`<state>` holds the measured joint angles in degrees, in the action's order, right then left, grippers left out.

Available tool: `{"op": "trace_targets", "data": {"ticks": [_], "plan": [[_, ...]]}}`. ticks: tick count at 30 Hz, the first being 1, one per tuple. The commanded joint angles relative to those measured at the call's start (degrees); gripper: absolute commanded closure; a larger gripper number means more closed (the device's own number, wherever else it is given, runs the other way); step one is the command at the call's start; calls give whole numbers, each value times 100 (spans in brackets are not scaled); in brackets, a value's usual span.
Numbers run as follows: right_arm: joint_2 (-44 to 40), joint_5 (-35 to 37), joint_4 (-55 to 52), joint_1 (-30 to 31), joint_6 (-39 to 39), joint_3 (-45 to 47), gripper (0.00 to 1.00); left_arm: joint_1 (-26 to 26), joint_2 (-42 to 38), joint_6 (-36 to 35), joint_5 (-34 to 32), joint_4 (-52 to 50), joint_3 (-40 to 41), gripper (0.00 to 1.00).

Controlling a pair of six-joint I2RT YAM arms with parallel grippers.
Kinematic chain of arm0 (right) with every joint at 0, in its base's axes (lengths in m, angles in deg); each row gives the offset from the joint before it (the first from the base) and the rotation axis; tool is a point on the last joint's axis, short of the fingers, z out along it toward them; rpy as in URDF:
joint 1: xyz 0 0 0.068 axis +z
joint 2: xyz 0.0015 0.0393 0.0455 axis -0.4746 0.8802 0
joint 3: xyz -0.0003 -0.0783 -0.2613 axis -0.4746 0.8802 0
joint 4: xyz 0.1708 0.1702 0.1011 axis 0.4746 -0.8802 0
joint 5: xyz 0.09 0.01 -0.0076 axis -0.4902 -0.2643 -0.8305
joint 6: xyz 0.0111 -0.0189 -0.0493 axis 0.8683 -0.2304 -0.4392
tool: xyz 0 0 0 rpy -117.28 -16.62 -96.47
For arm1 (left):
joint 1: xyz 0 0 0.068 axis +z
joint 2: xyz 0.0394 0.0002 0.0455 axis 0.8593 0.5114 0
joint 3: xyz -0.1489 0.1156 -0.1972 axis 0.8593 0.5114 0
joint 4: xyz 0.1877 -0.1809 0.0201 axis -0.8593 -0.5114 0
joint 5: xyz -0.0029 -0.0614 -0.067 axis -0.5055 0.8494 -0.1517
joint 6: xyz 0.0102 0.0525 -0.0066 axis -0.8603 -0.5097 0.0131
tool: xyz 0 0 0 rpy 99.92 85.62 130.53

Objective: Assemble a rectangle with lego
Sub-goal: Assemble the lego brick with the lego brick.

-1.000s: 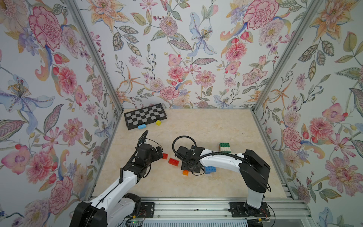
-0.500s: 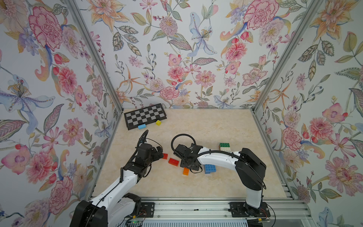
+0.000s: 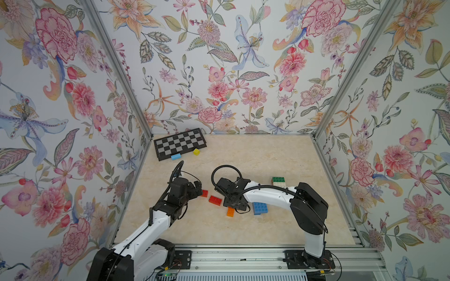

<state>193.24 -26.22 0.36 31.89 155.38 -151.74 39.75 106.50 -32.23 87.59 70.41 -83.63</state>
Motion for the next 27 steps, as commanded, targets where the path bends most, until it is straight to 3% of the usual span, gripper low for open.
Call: {"op": "trace_targets", "data": {"ticks": [1, 15, 27], "plan": [[266, -37, -498, 11, -16, -146, 83, 72, 23, -22, 52, 64, 106, 1], [425, 71, -832, -44, 47, -313, 83, 76, 90, -32, 82, 114, 106, 1], [1070, -337, -1096, -71, -81, -496, 86, 85, 127, -25, 95, 146, 114, 1]]}}
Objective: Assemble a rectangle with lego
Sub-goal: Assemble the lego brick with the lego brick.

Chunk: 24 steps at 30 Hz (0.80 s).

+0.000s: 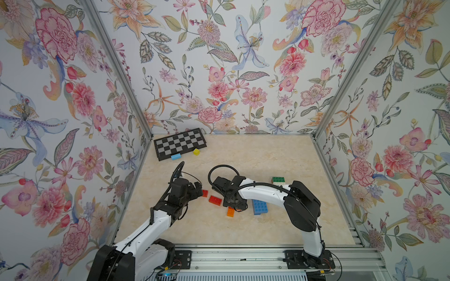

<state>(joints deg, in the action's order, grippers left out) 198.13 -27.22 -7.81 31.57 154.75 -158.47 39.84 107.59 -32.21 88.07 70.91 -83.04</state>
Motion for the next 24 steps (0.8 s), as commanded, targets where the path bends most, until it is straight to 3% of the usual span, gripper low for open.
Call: {"op": "trace_targets", "data": {"ticks": [1, 10, 17, 24], "plan": [[625, -268, -263, -44, -13, 186, 86, 77, 25, -28, 47, 100, 56, 1], [996, -603, -253, -162, -516, -25, 91, 77, -51, -27, 7, 45, 91, 1], [1113, -416, -221, -248, -1880, -601, 92, 112, -104, 58, -58, 61, 169, 1], [937, -142, -89, -244, -2814, -773, 85, 112, -253, 164, -162, 80, 245, 1]]}}
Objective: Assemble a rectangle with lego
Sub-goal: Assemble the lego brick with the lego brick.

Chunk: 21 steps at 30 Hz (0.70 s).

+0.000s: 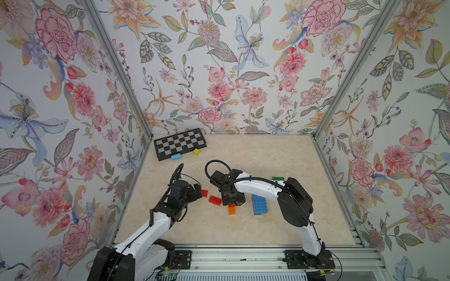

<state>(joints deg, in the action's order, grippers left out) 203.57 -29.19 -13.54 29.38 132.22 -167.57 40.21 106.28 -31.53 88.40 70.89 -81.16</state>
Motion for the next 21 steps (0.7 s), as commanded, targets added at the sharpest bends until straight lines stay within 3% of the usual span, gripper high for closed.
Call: {"op": "trace_targets", "data": {"ticks": [1, 6, 10, 14, 16, 21], "plan": [[323, 107, 502, -32, -580, 163, 84, 75, -135, 113, -209, 89, 61, 1], [98, 186, 566, -43, -586, 234, 73, 74, -173, 168, -209, 118, 96, 1], [-37, 208, 625, -38, -547, 230, 46, 79, -183, 159, -197, 114, 87, 1], [-155, 222, 663, -29, -522, 216, 31, 80, -204, 152, -161, 113, 87, 1], [-233, 247, 673, -11, -522, 208, 1, 76, -228, 137, -176, 93, 85, 1], [-486, 385, 677, -10, -476, 223, 0, 75, -301, 124, -238, 25, 70, 1]]}}
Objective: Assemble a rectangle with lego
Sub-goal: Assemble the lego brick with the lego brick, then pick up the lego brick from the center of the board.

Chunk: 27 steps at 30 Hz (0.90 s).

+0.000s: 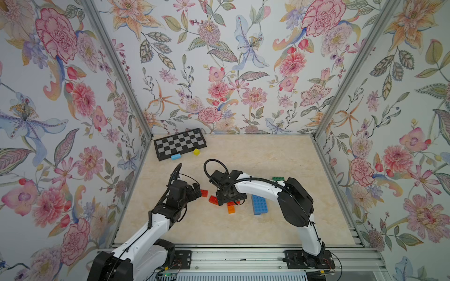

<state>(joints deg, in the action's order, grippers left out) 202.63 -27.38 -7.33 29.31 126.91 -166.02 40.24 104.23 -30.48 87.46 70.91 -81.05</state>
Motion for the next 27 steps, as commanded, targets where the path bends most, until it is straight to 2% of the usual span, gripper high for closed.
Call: {"op": "trace_targets", "data": {"ticks": [1, 8, 12, 16, 19, 22, 27], "plan": [[-468, 216, 53, 0, 72, 76, 0, 73, -113, 23, -168, -3, 50, 1], [-993, 182, 56, 81, 368, 22, 0, 76, -324, 63, -372, -201, 33, 1], [-1093, 36, 148, 328, 483, -126, 6, 78, -476, 120, -550, -346, 50, 1], [-760, -541, 438, 632, 563, -449, 7, 88, -648, 142, -718, -431, 111, 1], [-341, -804, 517, 844, 609, -807, 3, 99, -759, 168, -727, -459, 145, 1], [-42, -953, 518, 897, 699, -920, 0, 99, -854, 187, -760, -463, 197, 1], [169, -1001, 512, 867, 985, -712, 0, 106, -940, 205, -811, -498, 243, 1]]}}
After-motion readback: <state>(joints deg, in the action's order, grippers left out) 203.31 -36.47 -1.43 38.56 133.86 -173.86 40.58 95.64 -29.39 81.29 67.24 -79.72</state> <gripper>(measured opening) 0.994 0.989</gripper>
